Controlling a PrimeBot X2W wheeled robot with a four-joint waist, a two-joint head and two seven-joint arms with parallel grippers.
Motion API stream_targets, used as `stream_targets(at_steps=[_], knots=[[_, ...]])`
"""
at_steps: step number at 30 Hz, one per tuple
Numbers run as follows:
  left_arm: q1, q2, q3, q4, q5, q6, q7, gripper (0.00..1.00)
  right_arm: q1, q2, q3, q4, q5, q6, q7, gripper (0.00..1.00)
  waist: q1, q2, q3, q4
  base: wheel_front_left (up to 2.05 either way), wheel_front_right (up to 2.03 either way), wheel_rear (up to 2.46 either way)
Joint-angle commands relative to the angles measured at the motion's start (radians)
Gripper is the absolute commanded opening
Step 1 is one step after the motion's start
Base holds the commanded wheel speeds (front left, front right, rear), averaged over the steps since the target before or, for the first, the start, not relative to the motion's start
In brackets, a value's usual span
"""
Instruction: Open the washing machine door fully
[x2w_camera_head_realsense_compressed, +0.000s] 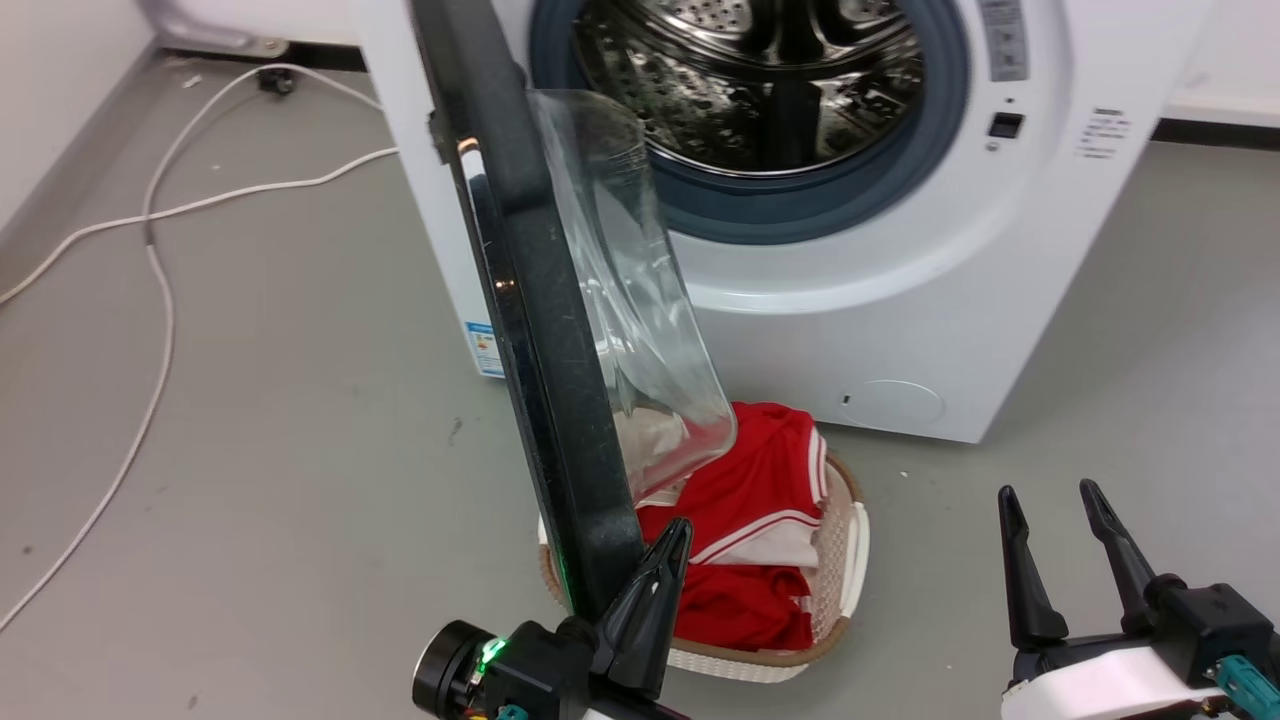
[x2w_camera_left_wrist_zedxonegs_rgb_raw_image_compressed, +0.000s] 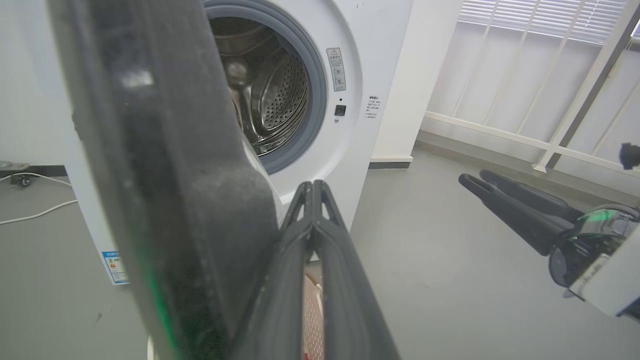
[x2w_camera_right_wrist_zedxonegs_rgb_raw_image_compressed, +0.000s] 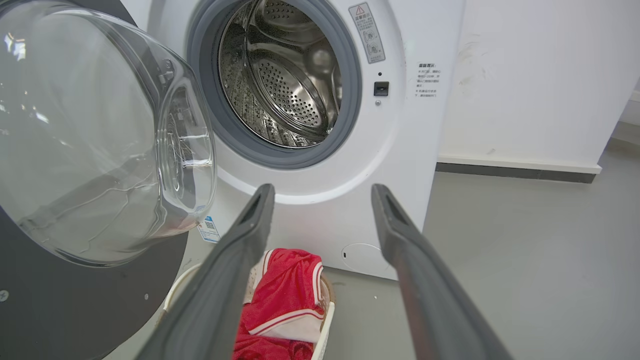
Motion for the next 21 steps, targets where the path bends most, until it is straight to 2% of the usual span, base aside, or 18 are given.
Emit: stream_targets(at_steps=[1, 11, 16, 21], knots=[[0.010, 0.014, 0.013, -0.006, -0.004, 0.011, 0.002, 0.00, 0.009, 0.003, 0.000, -0.007, 0.001, -0.001, 0.004, 1.00, 0.0000, 0.0000, 0.000, 0.044, 0.00, 0.00, 0.00], [0.038, 0.025, 0.042, -0.031, -0.012, 0.047, -0.004, 0.00, 0.010, 0.003, -0.006, -0.030, -0.011, -0.001, 0.021, 1.00, 0.0000, 0.0000, 0.009, 0.165, 0.00, 0.00, 0.00], [0.045, 0.035, 0.068, -0.036, -0.018, 0.067, -0.009, 0.00, 0.011, 0.003, -0.014, -0.042, -0.012, -0.001, 0.028, 1.00, 0.0000, 0.0000, 0.017, 0.198, 0.00, 0.00, 0.00], [0.049, 0.056, 0.137, -0.029, -0.035, 0.104, -0.029, 0.00, 0.005, 0.003, -0.014, -0.057, -0.021, -0.001, 0.038, 1.00, 0.0000, 0.0000, 0.030, 0.224, 0.00, 0.00, 0.00]])
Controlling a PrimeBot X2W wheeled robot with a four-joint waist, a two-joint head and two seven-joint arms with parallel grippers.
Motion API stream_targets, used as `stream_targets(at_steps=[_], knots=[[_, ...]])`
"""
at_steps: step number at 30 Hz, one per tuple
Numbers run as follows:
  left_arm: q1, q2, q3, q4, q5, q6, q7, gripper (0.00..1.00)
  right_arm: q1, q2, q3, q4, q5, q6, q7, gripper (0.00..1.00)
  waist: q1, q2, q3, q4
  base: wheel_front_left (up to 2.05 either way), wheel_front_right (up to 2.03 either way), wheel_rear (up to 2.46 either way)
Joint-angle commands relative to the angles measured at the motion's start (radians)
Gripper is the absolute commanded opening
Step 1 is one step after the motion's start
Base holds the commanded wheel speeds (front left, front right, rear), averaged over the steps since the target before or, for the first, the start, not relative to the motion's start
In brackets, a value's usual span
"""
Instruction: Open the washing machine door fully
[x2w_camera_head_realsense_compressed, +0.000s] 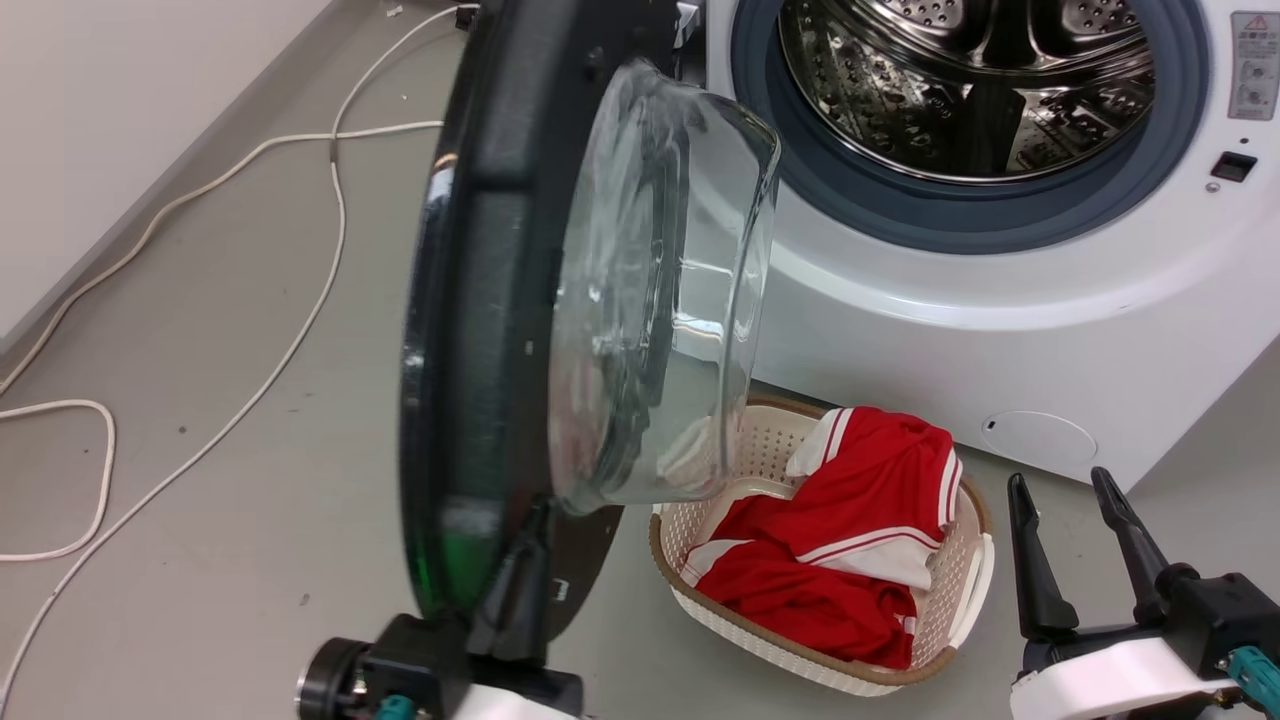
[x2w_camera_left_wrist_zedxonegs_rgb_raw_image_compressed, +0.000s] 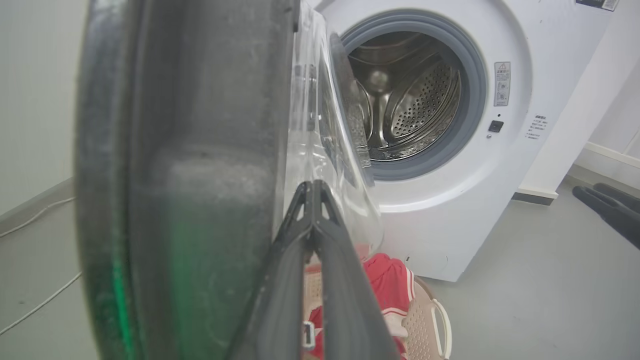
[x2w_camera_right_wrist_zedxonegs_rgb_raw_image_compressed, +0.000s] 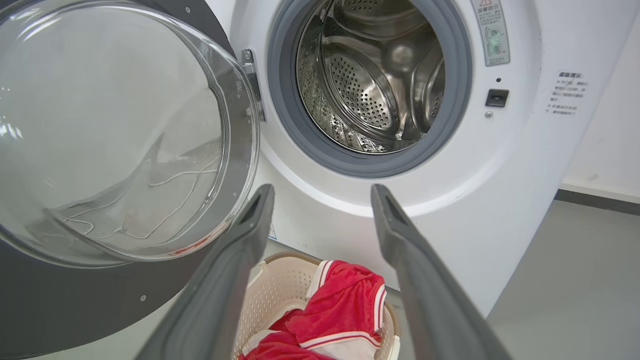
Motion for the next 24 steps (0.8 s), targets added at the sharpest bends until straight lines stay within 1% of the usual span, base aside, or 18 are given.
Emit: stream_targets(at_steps=[1, 3, 6, 9, 10, 14, 17, 24], knots=[[0.006, 0.015, 0.034, 0.007, -0.010, 0.018, -0.011, 0.00, 0.001, 0.002, -0.002, -0.008, -0.008, -0.001, 0.003, 1.00, 0.0000, 0.0000, 0.006, 0.005, 0.00, 0.00, 0.00], [0.007, 0.018, 0.049, 0.008, -0.017, 0.022, -0.016, 0.00, 0.000, 0.002, -0.001, -0.010, -0.008, -0.001, 0.003, 1.00, 0.0000, 0.0000, 0.008, 0.006, 0.00, 0.00, 0.00], [0.001, 0.034, 0.102, 0.016, -0.036, 0.039, -0.031, 0.00, -0.004, 0.002, -0.003, -0.019, -0.011, -0.001, 0.011, 1.00, 0.0000, 0.0000, 0.017, 0.008, 0.00, 0.00, 0.00], [-0.017, 0.049, 0.159, 0.034, -0.062, 0.043, -0.047, 0.00, -0.009, 0.002, -0.004, -0.028, -0.016, -0.001, 0.018, 1.00, 0.0000, 0.0000, 0.026, 0.007, 0.00, 0.00, 0.00], [-0.025, 0.057, 0.177, 0.042, -0.071, 0.042, -0.051, 0.00, -0.011, 0.002, -0.004, -0.032, -0.019, -0.001, 0.021, 1.00, 0.0000, 0.0000, 0.031, 0.005, 0.00, 0.00, 0.00], [-0.056, 0.050, 0.244, 0.083, -0.121, 0.038, -0.072, 0.00, -0.019, 0.002, -0.013, -0.044, -0.026, -0.001, 0.031, 1.00, 0.0000, 0.0000, 0.050, 0.000, 0.00, 0.00, 0.00], [-0.086, 0.057, 0.303, 0.121, -0.147, 0.037, -0.085, 0.00, -0.018, 0.002, -0.019, -0.052, -0.029, -0.001, 0.036, 1.00, 0.0000, 0.0000, 0.058, -0.006, 0.00, 0.00, 0.00], [-0.161, 0.097, 0.412, 0.217, -0.173, 0.007, -0.097, 0.00, -0.028, -0.002, -0.024, -0.068, -0.034, -0.001, 0.047, 1.00, 0.0000, 0.0000, 0.080, -0.024, 0.00, 0.00, 0.00]])
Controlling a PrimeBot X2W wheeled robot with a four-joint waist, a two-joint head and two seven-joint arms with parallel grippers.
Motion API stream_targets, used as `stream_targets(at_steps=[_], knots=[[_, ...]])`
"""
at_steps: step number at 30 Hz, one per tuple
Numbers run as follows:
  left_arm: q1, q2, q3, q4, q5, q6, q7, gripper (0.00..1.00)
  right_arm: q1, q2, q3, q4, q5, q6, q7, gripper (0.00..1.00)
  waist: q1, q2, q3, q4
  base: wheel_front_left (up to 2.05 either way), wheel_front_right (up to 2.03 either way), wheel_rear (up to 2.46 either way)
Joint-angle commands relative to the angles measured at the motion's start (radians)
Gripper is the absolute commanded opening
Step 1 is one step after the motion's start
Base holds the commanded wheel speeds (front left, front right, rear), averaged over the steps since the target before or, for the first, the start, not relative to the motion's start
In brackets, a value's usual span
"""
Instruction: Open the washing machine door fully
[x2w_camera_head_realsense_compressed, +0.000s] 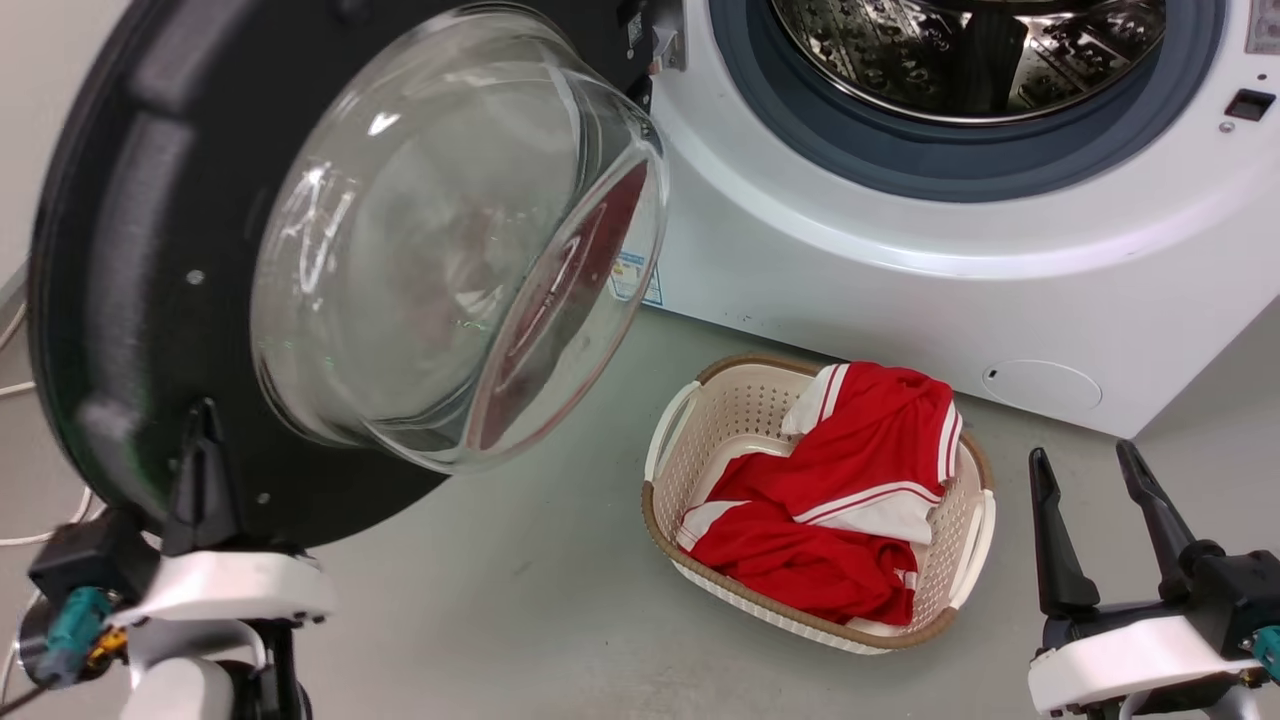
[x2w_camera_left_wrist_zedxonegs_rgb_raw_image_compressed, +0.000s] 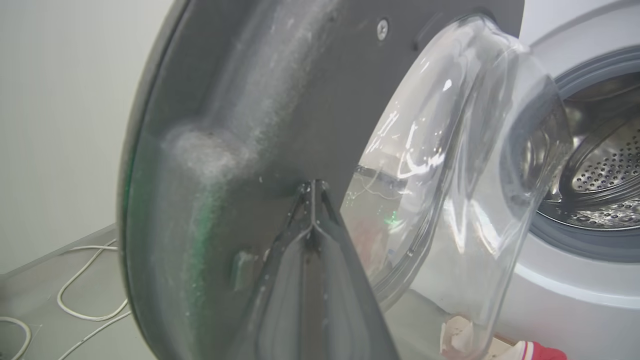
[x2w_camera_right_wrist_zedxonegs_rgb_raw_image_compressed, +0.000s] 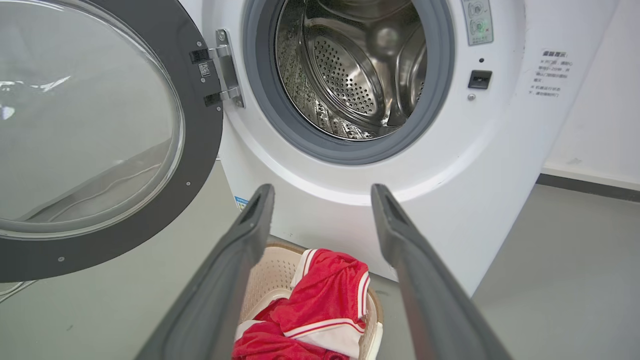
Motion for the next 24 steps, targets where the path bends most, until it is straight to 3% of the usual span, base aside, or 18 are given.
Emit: stream_targets(at_steps=[1, 18, 24], knots=[[-0.022, 0.010, 0.015, 0.013, -0.005, -0.005, -0.005, 0.00, -0.016, -0.002, -0.001, -0.007, -0.008, -0.001, -0.001, 1.00, -0.0001, 0.0000, 0.006, -0.004, 0.00, 0.00, 0.00], [-0.221, 0.078, 0.166, 0.276, -0.018, -0.101, -0.005, 0.00, -0.041, -0.011, -0.001, 0.010, -0.007, -0.001, -0.010, 1.00, -0.0001, 0.0000, 0.031, -0.039, 0.00, 0.00, 0.00], [-0.164, 0.031, 0.190, 0.241, 0.044, -0.111, -0.005, 0.00, -0.043, -0.005, -0.002, 0.033, 0.002, -0.001, -0.027, 1.00, -0.0001, 0.0000, 0.010, -0.064, 0.00, 0.00, 0.00]])
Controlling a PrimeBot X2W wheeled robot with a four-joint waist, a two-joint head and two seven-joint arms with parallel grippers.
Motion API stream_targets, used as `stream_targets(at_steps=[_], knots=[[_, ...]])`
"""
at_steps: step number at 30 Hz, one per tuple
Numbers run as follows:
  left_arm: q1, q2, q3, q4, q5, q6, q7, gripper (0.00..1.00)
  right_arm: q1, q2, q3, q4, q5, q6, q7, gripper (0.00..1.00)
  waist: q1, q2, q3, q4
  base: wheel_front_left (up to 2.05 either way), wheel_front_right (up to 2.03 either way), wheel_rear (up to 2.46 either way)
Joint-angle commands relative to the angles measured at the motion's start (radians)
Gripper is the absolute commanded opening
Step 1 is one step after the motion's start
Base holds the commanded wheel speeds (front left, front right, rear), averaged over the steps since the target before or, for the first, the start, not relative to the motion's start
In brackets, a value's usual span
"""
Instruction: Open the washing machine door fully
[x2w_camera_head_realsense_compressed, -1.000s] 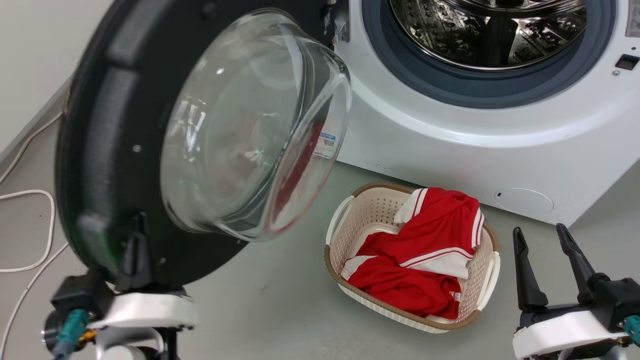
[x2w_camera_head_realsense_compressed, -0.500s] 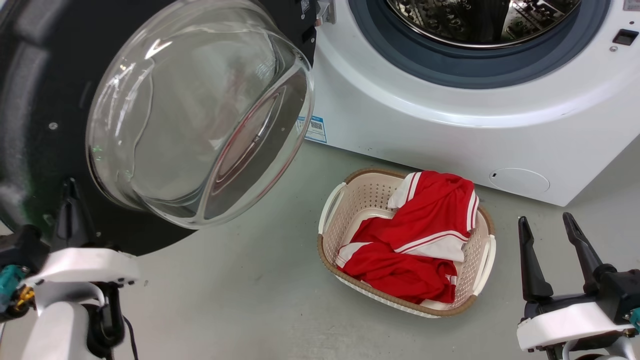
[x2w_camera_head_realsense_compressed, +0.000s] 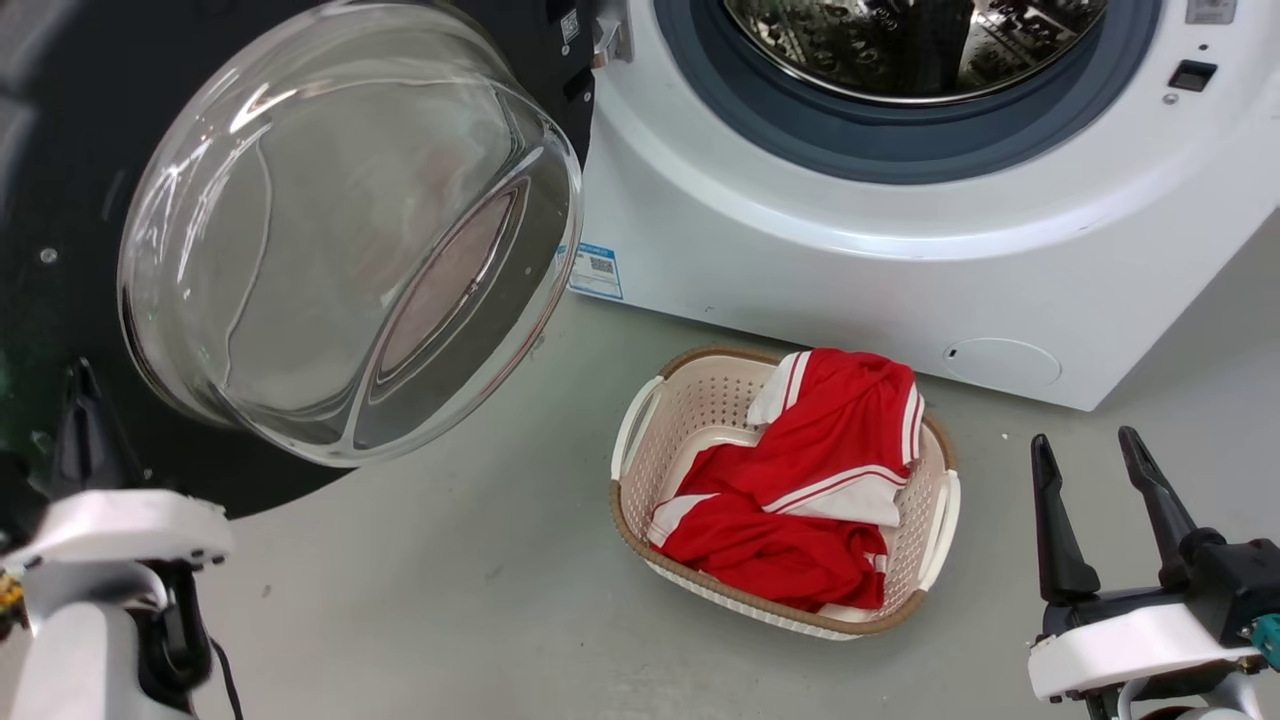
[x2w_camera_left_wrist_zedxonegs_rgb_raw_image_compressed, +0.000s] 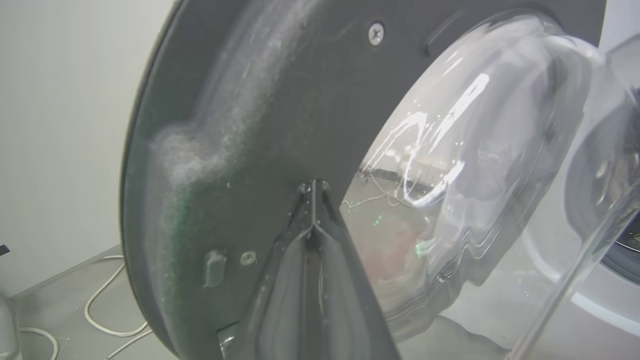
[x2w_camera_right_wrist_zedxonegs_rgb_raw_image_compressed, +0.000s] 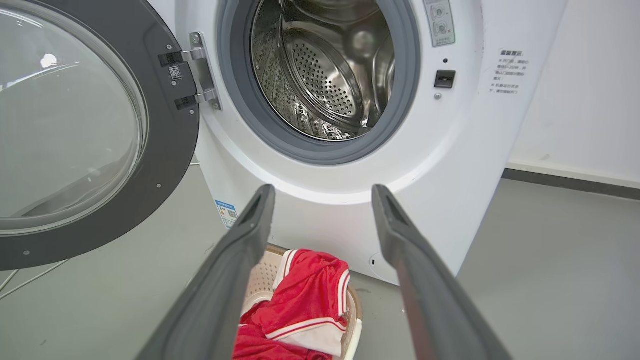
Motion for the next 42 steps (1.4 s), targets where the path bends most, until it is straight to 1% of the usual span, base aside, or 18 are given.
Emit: stream_targets(at_steps=[1, 5, 7, 11, 17, 23, 24, 25, 26, 27, 28, 29, 37, 42], knots=[[0.028, -0.014, 0.006, -0.019, 0.019, -0.003, -0.002, 0.00, -0.009, 0.003, 0.001, 0.008, 0.004, -0.001, -0.008, 1.00, -0.0001, 0.0000, -0.013, -0.011, 0.00, 0.00, 0.00], [0.119, -0.077, -0.010, -0.107, 0.087, -0.008, -0.002, 0.00, 0.000, 0.006, 0.007, 0.027, 0.010, -0.001, -0.022, 1.00, -0.0001, 0.0000, -0.041, -0.034, 0.00, 0.00, 0.00], [0.169, -0.113, -0.035, -0.154, 0.124, -0.008, -0.002, 0.00, 0.002, 0.008, 0.008, 0.034, 0.009, -0.001, -0.027, 1.00, -0.0001, 0.0000, -0.054, -0.048, 0.00, 0.00, 0.00], [0.248, -0.167, -0.098, -0.224, 0.178, -0.020, -0.002, 0.00, 0.009, 0.009, 0.018, 0.043, 0.014, -0.001, -0.034, 1.00, -0.0001, 0.0000, -0.079, -0.080, 0.00, 0.00, 0.00], [0.297, -0.205, -0.171, -0.264, 0.210, -0.043, -0.002, 0.00, 0.020, 0.010, 0.017, 0.055, 0.020, -0.001, -0.041, 1.00, -0.0001, 0.0000, -0.111, -0.135, 0.00, 0.00, 0.00], [0.274, -0.221, -0.216, -0.268, 0.223, -0.063, -0.002, 0.00, 0.015, 0.010, 0.028, 0.057, 0.031, -0.001, -0.042, 1.00, -0.0001, 0.0000, -0.125, -0.209, 0.00, 0.00, 0.00], [0.264, -0.222, -0.223, -0.263, 0.224, -0.064, -0.002, 0.01, 0.016, 0.010, 0.030, 0.057, 0.033, -0.001, -0.041, 1.00, -0.0001, 0.0000, -0.125, -0.221, 0.00, 0.00, 0.00], [0.254, -0.224, -0.229, -0.257, 0.225, -0.065, -0.002, 0.27, 0.016, 0.010, 0.030, 0.057, 0.032, -0.001, -0.040, 1.00, -0.0001, 0.0000, -0.124, -0.232, 0.00, 0.00, 0.00], [0.247, -0.225, -0.233, -0.252, 0.227, -0.065, -0.002, 0.48, 0.016, 0.010, 0.034, 0.058, 0.030, -0.001, -0.038, 1.00, -0.0001, 0.0000, -0.123, -0.243, 0.00, 0.00, 0.00], [0.238, -0.226, -0.235, -0.245, 0.225, -0.067, -0.002, 0.60, 0.015, 0.010, 0.034, 0.058, 0.030, -0.001, -0.038, 1.00, -0.0001, 0.0000, -0.122, -0.253, 0.00, 0.00, 0.00], [0.230, -0.227, -0.239, -0.237, 0.228, -0.066, -0.002, 0.78, 0.015, 0.010, 0.033, 0.058, 0.030, -0.001, -0.038, 1.00, -0.0001, 0.0000, -0.120, -0.263, 0.00, 0.00, 0.00], [0.220, -0.228, -0.240, -0.231, 0.230, -0.064, -0.002, 1.00, 0.014, 0.010, 0.034, 0.060, 0.031, -0.001, -0.038, 1.00, -0.0001, 0.0000, -0.118, -0.273, 0.00, 0.00, 0.00], [0.182, -0.232, -0.227, -0.212, 0.242, -0.051, -0.002, 1.00, -0.005, 0.010, 0.045, 0.068, 0.039, -0.001, -0.042, 1.00, -0.0001, 0.0000, -0.105, -0.326, 0.00, 0.00, 0.00], [0.185, -0.233, -0.219, -0.210, 0.257, -0.046, -0.002, 1.00, -0.011, 0.010, 0.050, 0.066, 0.049, -0.001, -0.047, 1.00, -0.0001, 0.0000, -0.098, -0.341, 0.00, 0.00, 0.00]])
